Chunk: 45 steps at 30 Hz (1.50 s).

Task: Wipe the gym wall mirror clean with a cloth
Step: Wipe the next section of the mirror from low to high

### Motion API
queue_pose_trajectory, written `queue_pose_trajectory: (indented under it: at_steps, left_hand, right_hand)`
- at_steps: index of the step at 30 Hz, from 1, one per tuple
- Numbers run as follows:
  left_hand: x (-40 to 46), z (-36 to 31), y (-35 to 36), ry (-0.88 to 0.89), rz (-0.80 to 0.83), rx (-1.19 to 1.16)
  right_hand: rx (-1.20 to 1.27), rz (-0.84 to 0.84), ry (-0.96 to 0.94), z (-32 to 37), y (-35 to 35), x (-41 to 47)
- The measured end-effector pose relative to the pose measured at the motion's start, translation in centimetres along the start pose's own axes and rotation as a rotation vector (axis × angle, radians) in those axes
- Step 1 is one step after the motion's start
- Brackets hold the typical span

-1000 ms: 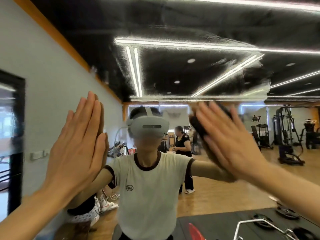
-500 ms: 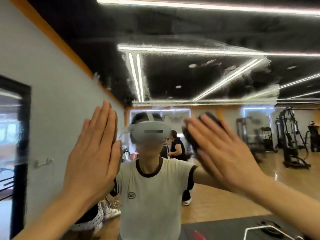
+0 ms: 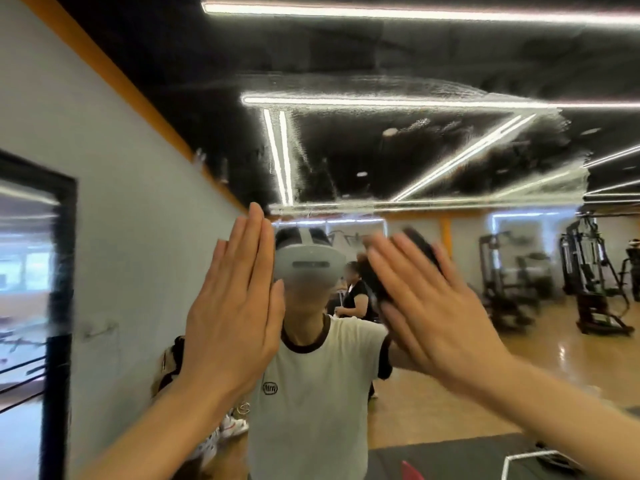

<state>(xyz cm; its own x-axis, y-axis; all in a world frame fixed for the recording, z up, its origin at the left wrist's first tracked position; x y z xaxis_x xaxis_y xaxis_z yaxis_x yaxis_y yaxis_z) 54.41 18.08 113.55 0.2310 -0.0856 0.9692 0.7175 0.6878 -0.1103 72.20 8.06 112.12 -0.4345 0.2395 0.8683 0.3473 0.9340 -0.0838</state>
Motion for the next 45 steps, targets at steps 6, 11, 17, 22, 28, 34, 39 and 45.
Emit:
queue_pose_trajectory:
  at_steps: [6, 11, 17, 22, 28, 34, 39, 45]
  left_hand:
    - [0.1, 1.5, -1.7, 0.072, 0.014, 0.001]
    - [-1.0, 5.0, -3.3, 0.038, 0.01, 0.002]
    - [-1.7, 6.0, -2.6, 0.05, 0.032, 0.038]
    - [-1.7, 6.0, -2.5, 0.056, 0.015, 0.046]
    - [-1.9, 6.1, -2.6, 0.044, 0.008, 0.002]
    - [-1.8, 6.0, -2.5, 0.044, 0.004, 0.007]
    - [-1.8, 6.0, -2.5, 0.061, -0.015, 0.017]
    - [-1.7, 5.8, -2.6, 0.076, -0.039, -0.002]
  right_hand:
    - [0.069, -0.168, 0.252, -3.6, -0.8, 13.7]
    - [0.033, -0.041, 0.106, 3.5, 0.1, 1.0]
    - [0.067, -0.063, 0.153, 1.0, -0.1, 7.9]
    - [0.085, -0.166, 0.404, -0.9, 0.0, 13.5]
    - [0.085, -0.087, 0.251, 6.5, 0.1, 3.4]
    - [0.16, -0.186, 0.303, 3.6, 0.2, 14.5]
    - [0.135, -0.209, 0.424, -4.6, -0.6, 8.5]
    - [0.084, -0.303, 0.966, -13.7, -2.0, -0.3]
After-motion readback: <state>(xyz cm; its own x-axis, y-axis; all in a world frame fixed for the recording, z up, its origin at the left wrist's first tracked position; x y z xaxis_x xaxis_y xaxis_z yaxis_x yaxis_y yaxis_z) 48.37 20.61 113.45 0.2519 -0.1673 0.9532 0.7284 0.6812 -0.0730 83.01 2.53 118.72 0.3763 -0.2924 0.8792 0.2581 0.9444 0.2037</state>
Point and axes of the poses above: each hand's wrist, its own x-axis towards the middle knuckle, its own y-axis out of the palm, z = x × y, the point moved 6 cm from there along x, towards the middle knuckle, and after that the axes turned 4 degrees about -z, right-handed, at the moved point
